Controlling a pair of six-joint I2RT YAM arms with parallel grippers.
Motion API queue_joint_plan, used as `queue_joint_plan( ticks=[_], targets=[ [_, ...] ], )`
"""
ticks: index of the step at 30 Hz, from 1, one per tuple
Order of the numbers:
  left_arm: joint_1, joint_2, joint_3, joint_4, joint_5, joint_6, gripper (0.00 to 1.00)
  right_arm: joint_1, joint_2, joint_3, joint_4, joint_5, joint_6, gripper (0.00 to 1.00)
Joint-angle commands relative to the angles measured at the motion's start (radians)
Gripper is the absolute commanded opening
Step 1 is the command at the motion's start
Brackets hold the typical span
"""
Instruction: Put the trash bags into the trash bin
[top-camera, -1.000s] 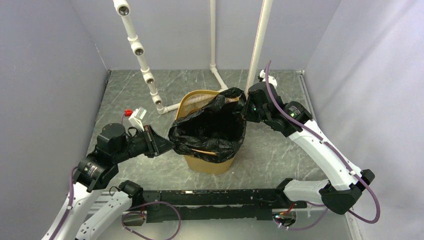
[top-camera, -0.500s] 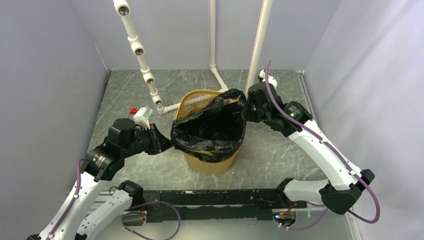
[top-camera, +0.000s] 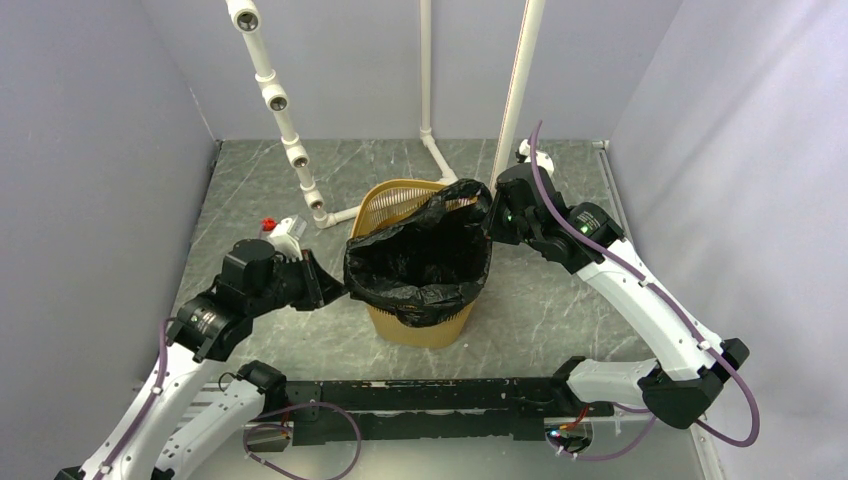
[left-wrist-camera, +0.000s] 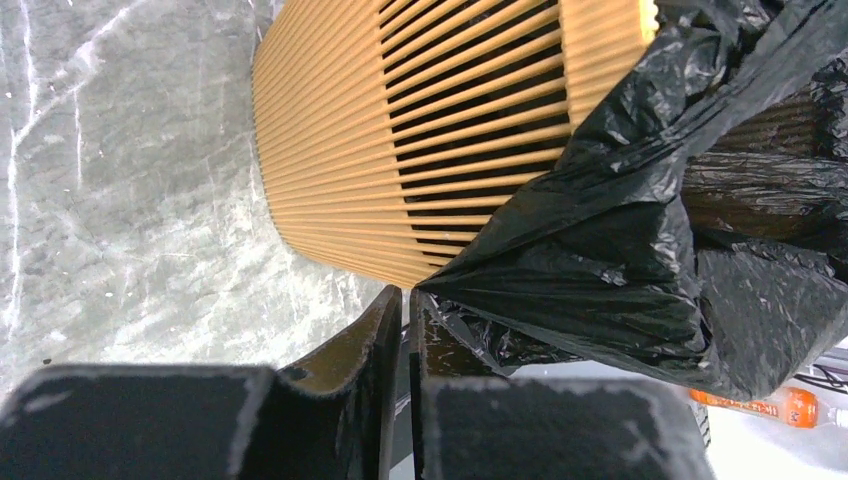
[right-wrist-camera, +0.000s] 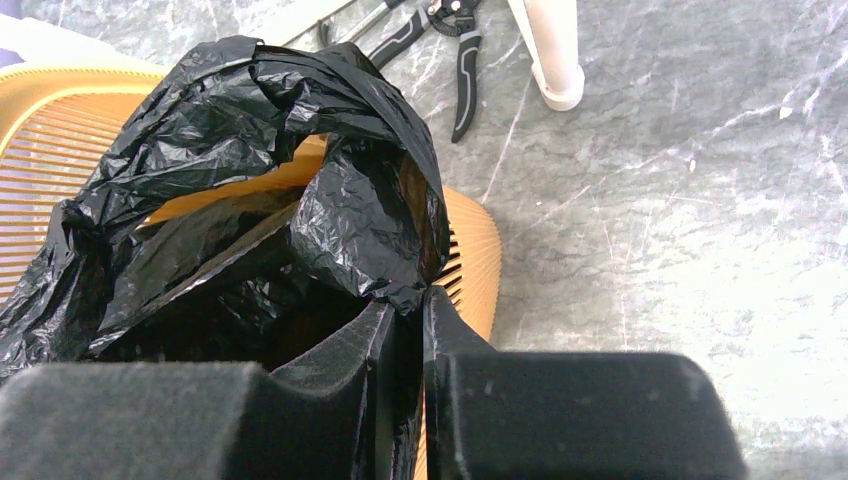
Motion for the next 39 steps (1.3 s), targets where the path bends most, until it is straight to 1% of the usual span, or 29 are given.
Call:
queue_joint_plan(
  ticks=[1,4,6,9,11,18,25,27,33,36,39],
  targets=[
    [0.002,0.011,0.0,0.039,-0.032,0.027,0.14,-0.001,-0.005,0.021,0.064,-0.027,-0.006,0.0],
    [0.002,0.009,0.002,0.041,-0.036,0.026,0.16,-0.001,-0.001,0.024,0.065,-0.028,-0.007,0.0],
    [0.002,0.007,0.004,0.038,-0.035,0.025,0.22,-0.001,0.003,0.027,0.066,-0.032,-0.009,0.0],
    [0.002,0.002,0.009,0.027,-0.043,0.025,0.35,-0.001,0.01,0.034,0.062,-0.033,-0.013,0.0],
    [0.002,0.0,0.016,0.016,-0.046,0.025,0.41,-0.001,0.011,0.041,0.058,-0.032,-0.016,0.0],
    [0.002,-0.017,0.054,-0.047,-0.065,0.046,0.72,-0.001,0.007,0.049,0.057,-0.03,-0.034,0.0],
    [0.002,-0.066,0.101,-0.171,-0.122,0.088,0.91,-0.001,0.01,0.04,0.085,-0.059,-0.082,0.0],
    [0.002,-0.073,0.125,-0.201,-0.14,0.108,0.93,-0.001,0.009,0.038,0.087,-0.065,-0.093,0.0],
    [0.002,-0.051,0.195,-0.276,-0.17,0.162,0.93,-0.001,0.013,0.058,0.096,-0.074,-0.141,0.0],
    [0.002,-0.046,0.21,-0.303,-0.195,0.163,0.93,-0.001,0.021,0.079,0.096,-0.078,-0.184,0.0],
    [0.002,-0.073,0.216,-0.294,-0.267,0.145,0.93,-0.001,0.034,0.096,0.09,-0.086,-0.239,0.0]
  ],
)
